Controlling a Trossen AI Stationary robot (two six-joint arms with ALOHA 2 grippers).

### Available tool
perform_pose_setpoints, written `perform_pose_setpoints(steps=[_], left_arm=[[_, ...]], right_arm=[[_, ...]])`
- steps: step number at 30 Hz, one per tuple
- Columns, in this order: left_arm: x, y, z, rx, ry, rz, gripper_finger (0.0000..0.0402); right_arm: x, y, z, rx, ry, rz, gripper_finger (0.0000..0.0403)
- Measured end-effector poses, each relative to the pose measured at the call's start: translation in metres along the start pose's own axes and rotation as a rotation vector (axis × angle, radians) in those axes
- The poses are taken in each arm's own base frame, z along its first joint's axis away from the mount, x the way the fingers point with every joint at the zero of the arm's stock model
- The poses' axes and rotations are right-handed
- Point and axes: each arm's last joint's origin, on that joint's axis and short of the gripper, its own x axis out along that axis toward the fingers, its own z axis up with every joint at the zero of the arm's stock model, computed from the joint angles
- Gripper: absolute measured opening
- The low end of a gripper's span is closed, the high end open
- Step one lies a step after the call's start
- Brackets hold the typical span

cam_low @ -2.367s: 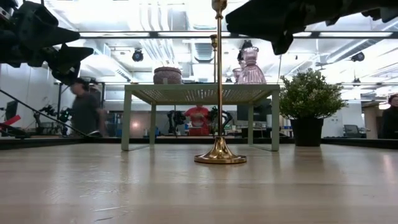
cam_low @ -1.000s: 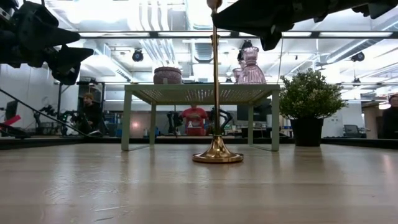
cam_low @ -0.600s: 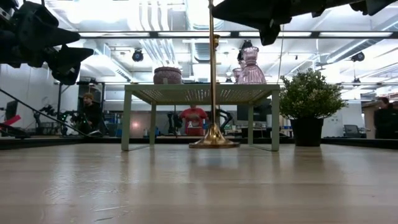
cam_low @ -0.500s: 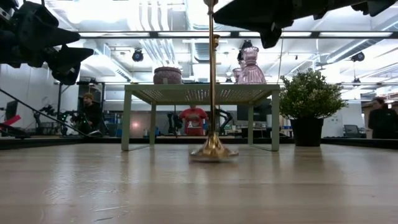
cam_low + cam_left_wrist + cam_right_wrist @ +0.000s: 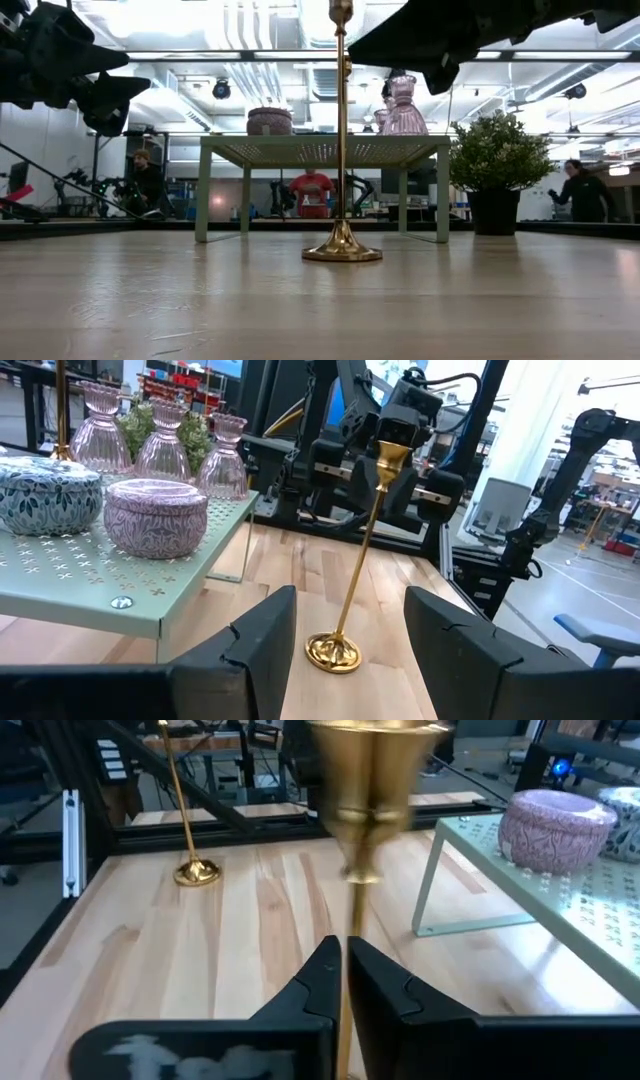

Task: Pick & Place candle stick holders
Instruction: Put the top gold candle holder on the shelf aligned with the other gold candle holder

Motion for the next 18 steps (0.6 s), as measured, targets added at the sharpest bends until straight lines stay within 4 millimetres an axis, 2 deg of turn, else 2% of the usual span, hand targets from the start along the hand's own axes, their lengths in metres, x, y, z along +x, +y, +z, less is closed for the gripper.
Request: perform_pose_setpoints(steps=[11,18], left_arm=[[0.0,0.0,0.0,0.0,0.0,0.0,0.0193],[0.0,0.0,0.0,0.0,0.0,0.0,0.0193]], right_arm=[[0.0025,-0.0005,-0.0006,0.019,-0.004,-0.004,0.0124],[0.0098,0.0004,-0.0042,0.012,-0.042,-0.006,0.0157]])
